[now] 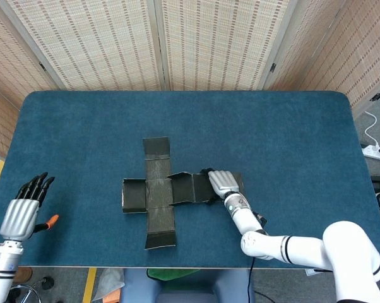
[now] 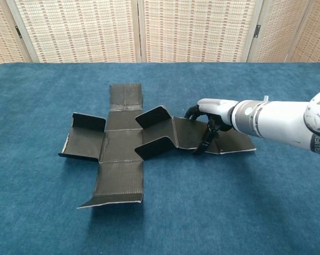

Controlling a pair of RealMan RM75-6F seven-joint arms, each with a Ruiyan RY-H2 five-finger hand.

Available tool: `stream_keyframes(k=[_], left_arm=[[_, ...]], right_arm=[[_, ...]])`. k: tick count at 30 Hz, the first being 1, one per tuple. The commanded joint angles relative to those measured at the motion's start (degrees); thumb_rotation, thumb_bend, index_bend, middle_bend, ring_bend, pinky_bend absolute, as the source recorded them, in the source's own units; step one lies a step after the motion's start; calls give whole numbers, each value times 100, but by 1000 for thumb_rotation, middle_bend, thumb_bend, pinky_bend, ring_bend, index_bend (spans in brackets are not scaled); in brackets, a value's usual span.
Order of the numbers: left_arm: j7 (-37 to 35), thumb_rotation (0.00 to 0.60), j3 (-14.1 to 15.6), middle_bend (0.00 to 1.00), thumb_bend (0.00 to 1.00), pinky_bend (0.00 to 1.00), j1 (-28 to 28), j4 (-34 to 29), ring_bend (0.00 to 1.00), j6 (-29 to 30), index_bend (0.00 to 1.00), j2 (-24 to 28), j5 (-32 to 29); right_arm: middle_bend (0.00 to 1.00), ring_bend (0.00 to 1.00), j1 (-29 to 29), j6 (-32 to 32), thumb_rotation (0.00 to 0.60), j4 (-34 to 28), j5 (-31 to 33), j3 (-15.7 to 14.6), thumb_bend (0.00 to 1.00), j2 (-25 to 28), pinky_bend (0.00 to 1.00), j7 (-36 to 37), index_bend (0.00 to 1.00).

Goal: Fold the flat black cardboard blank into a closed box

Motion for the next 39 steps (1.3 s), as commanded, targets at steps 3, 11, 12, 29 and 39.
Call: stream_keyframes(k=[3,11,12,29,39], left_arm=[[-173,600,-341,173,198,693,-678,543,583,-521,206,-550,40],[144,600,-522,149,206,870,-1477,1173,692,-1191,118,-1290,-28],[234,600,-519,101,206,878,-1552,1226,683,-1310,61,-1345,-66],[958,600,-290,0,190,860,-2009,2012,595,-2072,0,-2183,-528],[-473,600,-303,0,187,854,-2071,1421,579,-2166,0,-2075,-474]], right_arm=[[371,733,-124,11,600,-159,-458,44,165,40,1000,264,405],[377,733,-159,29,600,-108,-887,13,165,-8,1000,365,405],[378,733,-151,30,600,-92,-898,2,166,-17,1000,345,405],[379,735,-33,208,600,176,-983,-94,165,-225,1000,-103,405],[380,735,-4,77,600,304,-1334,-122,165,-278,1000,-114,405]])
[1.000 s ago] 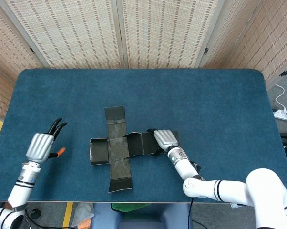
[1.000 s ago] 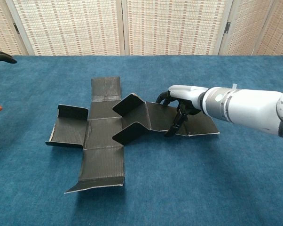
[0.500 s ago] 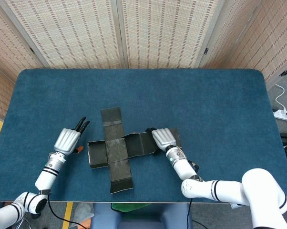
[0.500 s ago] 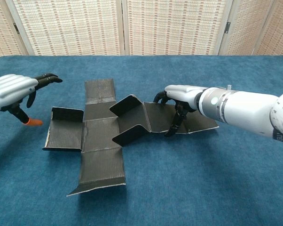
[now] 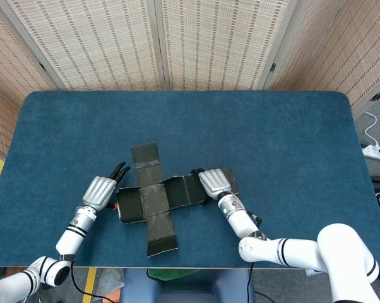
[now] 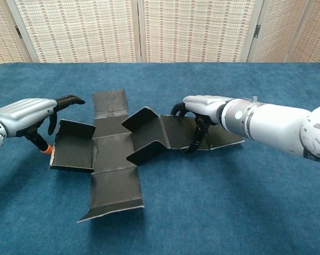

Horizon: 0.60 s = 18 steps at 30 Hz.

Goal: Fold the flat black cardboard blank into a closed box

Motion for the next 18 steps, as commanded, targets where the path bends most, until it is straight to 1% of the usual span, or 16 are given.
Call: stream_keyframes(k=[1,9,18], left_arm=[[-664,600,-11,0,187,854,-60,-289,578,-25,0,100,87],[-1623,600,135,0,187,854,-221,-483,568,-90,0,347,443],[-2775,600,372,0,188,851,-525,-561,552,-624,0,548,645]], right_arm=[[380,735,55,-101,600,52,-247,-50,165,13,1000,-47,405],[378,738,424,-253,600,110,-1278,-249,165,192,1000,-539,405],[393,757,817,-443,600,303,-2453,-396,167,329,1000,-812,405]])
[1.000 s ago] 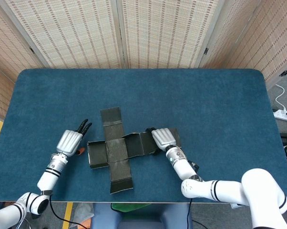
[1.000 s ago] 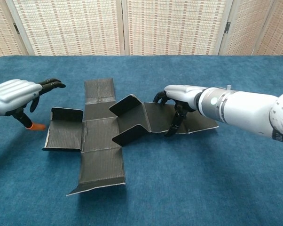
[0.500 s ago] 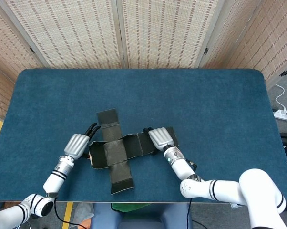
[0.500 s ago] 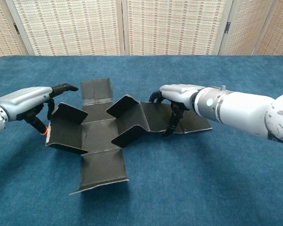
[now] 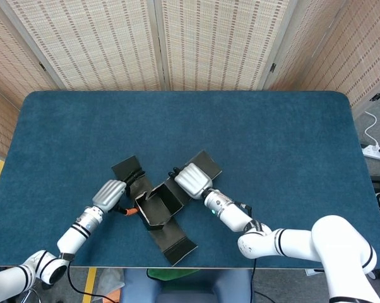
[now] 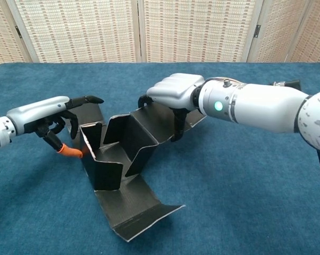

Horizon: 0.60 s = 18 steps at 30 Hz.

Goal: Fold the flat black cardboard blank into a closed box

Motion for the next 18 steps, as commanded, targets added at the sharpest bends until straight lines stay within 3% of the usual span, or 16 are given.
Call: stream_keyframes(k=[1,10,18], left_arm=[[-613,600,143,0,188,851,-193,-29,550,-316,0,122,127],[-2111,600,463,0,188,851,-511,93,541,-631,0,272,512],[-3515,600,792,0,187,851,-727,366,541,-646,0,198,857]], right_arm=[[393,757,193,-82,600,158,-536,-95,168,67,1000,-106,405],[395,758,380,6,600,737,-1822,-217,169,-38,1000,339,405],[386,758,488,144,600,1234,-2541,-258,171,-259,1000,792,405]])
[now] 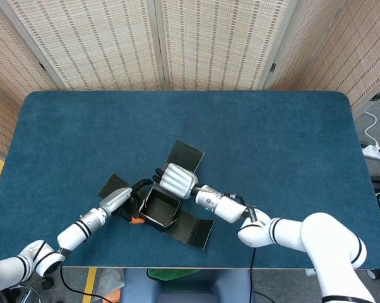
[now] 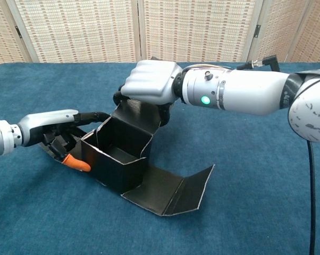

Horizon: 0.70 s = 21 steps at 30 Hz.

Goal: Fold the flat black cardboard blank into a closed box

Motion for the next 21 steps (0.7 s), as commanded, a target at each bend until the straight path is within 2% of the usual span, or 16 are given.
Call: stream_keyframes(k=[1,7,12,13,15,17,19,21], left_arm=[[-850,600,265,0,187,851,-177,234,541,-24,0,-56,264],[-1679,600,503,10,190,850,-255,591,554,127,16,-209,450],[-1779,600,553,173,193,846,-216,831,591,278,181,-387,417],[-1756,600,546,198,193,845,-203,867,597,300,207,-420,394],[-1699,600,526,258,193,844,-179,904,608,336,270,-468,339],[-1648,600,518,286,193,843,-152,920,614,368,301,-493,290],[-1607,600,525,288,193,841,-139,916,614,389,304,-492,264],[-1601,600,534,288,192,840,-139,894,615,387,304,-476,245]], right_arm=[[386,758,43,117,600,253,-270,-16,171,-153,1000,252,405],[371,757,-25,290,600,556,-399,78,171,-434,1000,496,405],[328,756,-130,298,600,557,-178,278,171,-603,1000,482,379],[301,755,-146,284,600,546,-138,303,171,-616,1000,470,329],[182,741,-168,216,600,497,-60,336,170,-608,1000,417,117],[58,713,-194,142,600,389,17,361,158,-560,1000,358,4],[5,681,-231,94,600,272,93,392,129,-502,1000,336,0],[0,649,-271,55,600,135,177,429,85,-443,1000,348,0]])
